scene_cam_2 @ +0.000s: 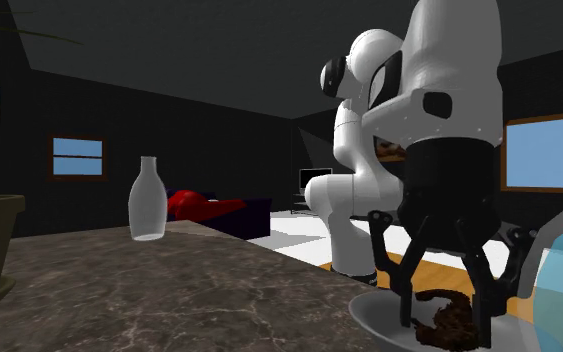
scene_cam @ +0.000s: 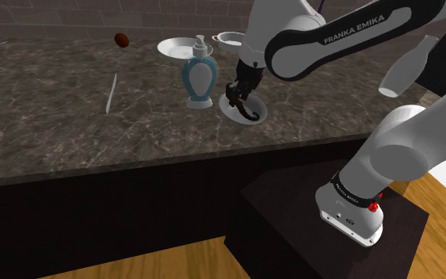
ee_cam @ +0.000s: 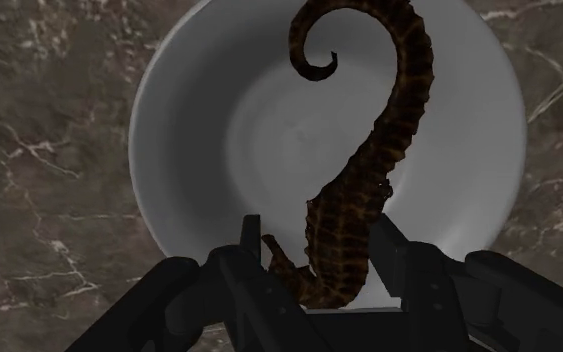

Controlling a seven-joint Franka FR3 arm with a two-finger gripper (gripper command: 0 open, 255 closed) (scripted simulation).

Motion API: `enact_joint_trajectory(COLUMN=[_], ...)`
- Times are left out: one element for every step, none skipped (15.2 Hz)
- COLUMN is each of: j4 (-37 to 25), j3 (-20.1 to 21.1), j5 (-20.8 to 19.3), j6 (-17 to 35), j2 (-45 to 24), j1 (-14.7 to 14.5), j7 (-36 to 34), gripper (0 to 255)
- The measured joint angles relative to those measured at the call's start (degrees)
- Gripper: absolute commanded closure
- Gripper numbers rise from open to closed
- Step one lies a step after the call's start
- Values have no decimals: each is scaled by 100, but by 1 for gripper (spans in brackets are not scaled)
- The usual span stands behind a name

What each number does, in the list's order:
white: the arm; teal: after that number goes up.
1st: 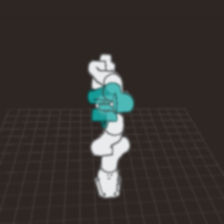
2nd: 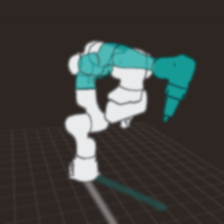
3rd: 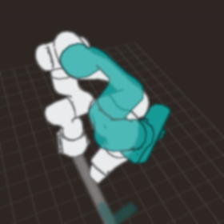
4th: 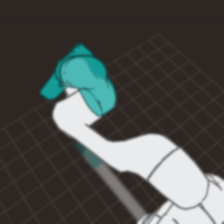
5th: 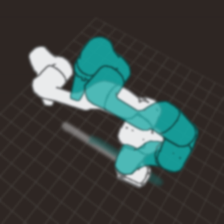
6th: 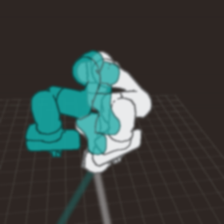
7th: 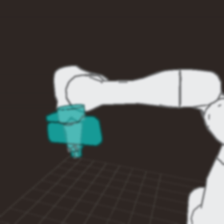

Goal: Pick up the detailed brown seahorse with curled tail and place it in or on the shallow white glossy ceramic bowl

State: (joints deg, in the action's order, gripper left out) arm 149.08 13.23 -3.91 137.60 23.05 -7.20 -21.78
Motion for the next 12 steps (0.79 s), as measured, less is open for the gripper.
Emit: enact_joint_trajectory(j4=[4,11,10,16,19,20,21,21,22,-47,-99,-148], j3=[-1,-4,-2,0,1,2,3,3,2,-9,-24,-29], j5=[0,2,2,3,3,4,4,4,4,28,56,89], j6=[2,3,1,-5,-8,-9,-11,-11,-10,-137,-289,-451], j2=[1,5,4,3,2,3,3,3,2,68,169,284], j1=[0,0,-1,-3,-3,-4,-4,-5,-4,-20,-40,-67], j7=[1,5,3,0,-1,-2,-2,-2,-2,20,48,60], gripper=[255,255,0,0,0,0,0,0,0,0,0,0])
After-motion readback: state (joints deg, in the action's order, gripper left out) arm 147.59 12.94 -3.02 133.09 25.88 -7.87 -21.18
